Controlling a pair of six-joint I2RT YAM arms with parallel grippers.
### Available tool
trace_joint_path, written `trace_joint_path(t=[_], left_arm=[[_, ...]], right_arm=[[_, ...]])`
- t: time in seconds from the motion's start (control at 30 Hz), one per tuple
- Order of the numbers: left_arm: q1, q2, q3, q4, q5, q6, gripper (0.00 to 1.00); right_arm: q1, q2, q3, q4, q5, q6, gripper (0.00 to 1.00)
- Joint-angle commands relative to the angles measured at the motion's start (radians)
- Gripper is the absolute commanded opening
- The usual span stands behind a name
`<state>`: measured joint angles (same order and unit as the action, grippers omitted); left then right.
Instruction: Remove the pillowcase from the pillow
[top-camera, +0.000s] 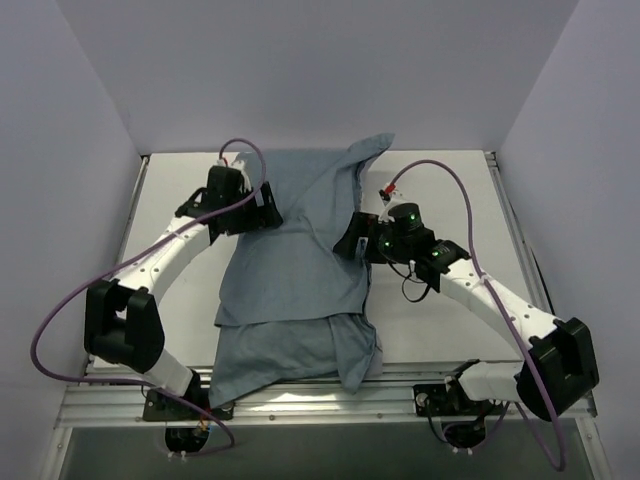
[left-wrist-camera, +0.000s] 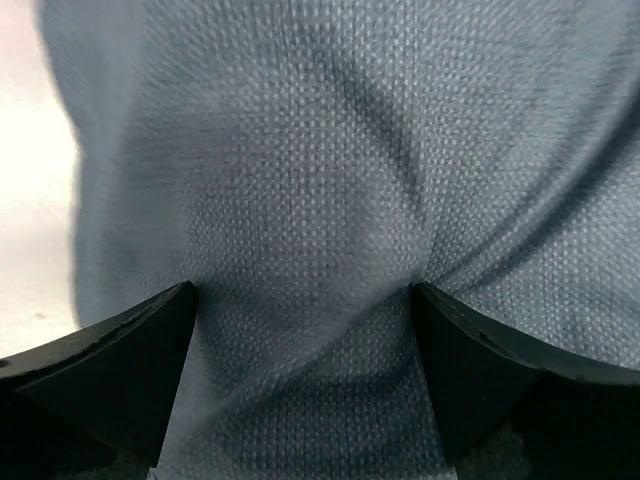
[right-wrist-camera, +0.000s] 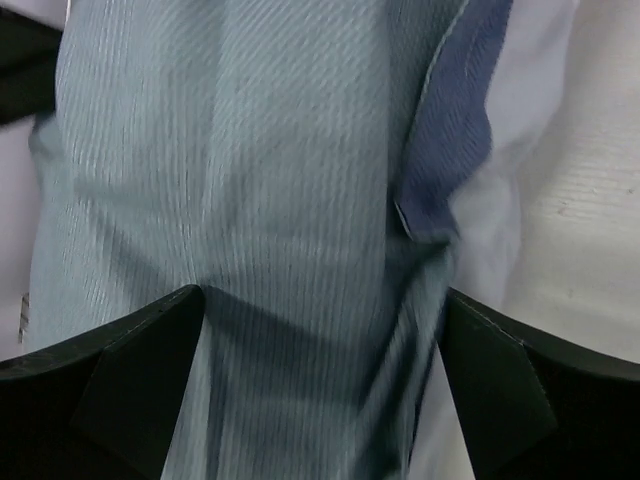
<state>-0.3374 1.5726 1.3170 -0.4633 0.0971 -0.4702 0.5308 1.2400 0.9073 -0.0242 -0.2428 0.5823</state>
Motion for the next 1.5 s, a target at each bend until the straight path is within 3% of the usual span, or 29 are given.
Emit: trace_joint_path(t=[0.0, 0.07, 0.17, 0.2, 0.3, 0.5, 0.67, 0.8, 0.97, 1.07, 1.3, 1.47], left_arm=[[-0.002, -0.063, -0.114, 0.113, 0.127, -0.076, 0.96], [0.001, -0.077, -0.156, 0.141, 0.141, -0.085, 0.96], [0.009, -0.059, -0.179, 0.188, 0.135, -0.088, 0.96], [0.009, -0.045, -0.173, 0.199, 0.133, -0.082, 0.95], [0.008, 0.044, -0.096, 0.248, 0.154, -0.079, 0.95], [-0.031, 0.269, 0.217, 0.353, 0.251, -0.085, 0.95], [-0.074, 0.310, 0.364, 0.348, 0.262, -0.056, 0.95], [-0.080, 0.111, 0.215, 0.351, 0.153, -0.047, 0.96], [-0.071, -0.170, 0.041, 0.174, -0.046, -0.036, 0.96], [-0.064, -0.351, -0.054, 0.051, -0.134, -0.015, 0.96], [-0.058, -0.632, -0.228, -0.233, -0.103, -0.054, 0.95], [-0.057, -0.730, -0.379, -0.294, -0.097, -0.142, 0.95]], right_arm=[[0.006, 0.074, 0.019, 0.158, -0.009, 0.036, 0.91], [0.014, 0.142, 0.036, 0.184, -0.010, 0.027, 0.84], [0.037, 0.205, 0.051, 0.216, -0.024, 0.040, 0.62], [0.044, 0.214, 0.051, 0.224, -0.027, 0.044, 0.41], [0.084, 0.214, 0.033, 0.236, 0.002, 0.057, 0.14], [0.115, 0.158, -0.057, 0.273, 0.088, 0.120, 0.06], [0.130, 0.122, -0.068, 0.239, 0.161, 0.100, 0.15], [0.133, 0.095, -0.028, 0.158, 0.217, 0.036, 0.33], [0.161, 0.043, 0.070, 0.000, 0.304, -0.096, 0.55], [0.210, 0.023, 0.139, -0.068, 0.356, -0.162, 0.63], [0.372, 0.055, 0.261, -0.092, 0.407, -0.297, 0.78], [0.439, 0.168, 0.306, -0.037, 0.369, -0.375, 0.84]])
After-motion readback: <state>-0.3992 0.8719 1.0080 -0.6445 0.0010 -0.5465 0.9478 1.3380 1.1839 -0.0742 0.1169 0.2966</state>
